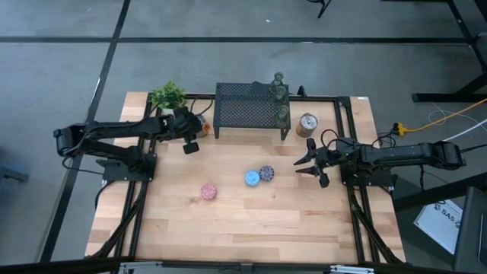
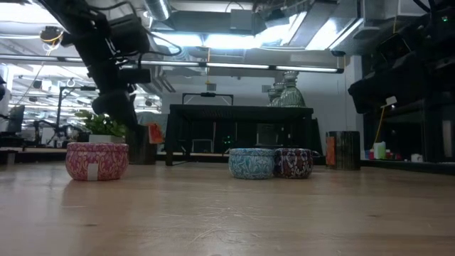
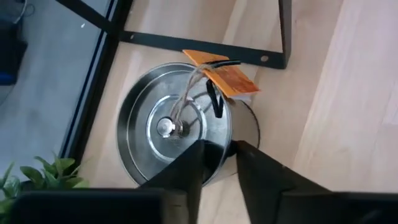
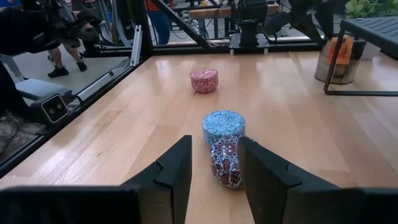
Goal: Pick & Place candle stick holders
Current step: Move the left silver scented candle to the middle of the table
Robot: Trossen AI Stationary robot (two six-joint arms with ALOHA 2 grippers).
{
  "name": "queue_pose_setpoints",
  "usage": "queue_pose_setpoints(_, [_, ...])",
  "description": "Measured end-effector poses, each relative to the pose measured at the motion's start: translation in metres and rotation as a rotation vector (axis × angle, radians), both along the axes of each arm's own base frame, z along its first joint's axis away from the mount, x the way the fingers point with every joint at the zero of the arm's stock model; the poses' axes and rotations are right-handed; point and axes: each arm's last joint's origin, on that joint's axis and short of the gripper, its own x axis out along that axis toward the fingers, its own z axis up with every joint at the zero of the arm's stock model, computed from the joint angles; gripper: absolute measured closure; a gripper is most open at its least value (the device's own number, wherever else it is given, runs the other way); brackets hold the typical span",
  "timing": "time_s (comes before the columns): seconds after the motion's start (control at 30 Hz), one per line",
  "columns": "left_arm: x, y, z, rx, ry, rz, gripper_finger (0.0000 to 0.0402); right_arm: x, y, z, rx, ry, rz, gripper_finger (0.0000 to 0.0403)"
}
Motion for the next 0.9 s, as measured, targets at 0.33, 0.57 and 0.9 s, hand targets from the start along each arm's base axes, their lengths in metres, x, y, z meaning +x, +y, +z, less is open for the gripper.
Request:
queue_pose_setpoints(0.33, [-0.003, -0.004, 0.001, -0.085, -0.014, -0.029, 0.0397, 0.000, 0.000, 0.000, 0.000, 0.000, -0.003, 0.0271])
queue_pose_setpoints(0.57, [-0.008, -0.012, 0.020, -0.138, 0.008, -0.062, 0.0400, 0.000, 0.000, 0.000, 0.000, 0.000, -0.003, 0.0271])
queue_pose_setpoints(0.9, [-0.011, -0.017, 0.029, -0.205, 0.010, -0.059, 0.0400, 0.000, 0.000, 0.000, -0.001, 0.000, -0.003, 0.0271])
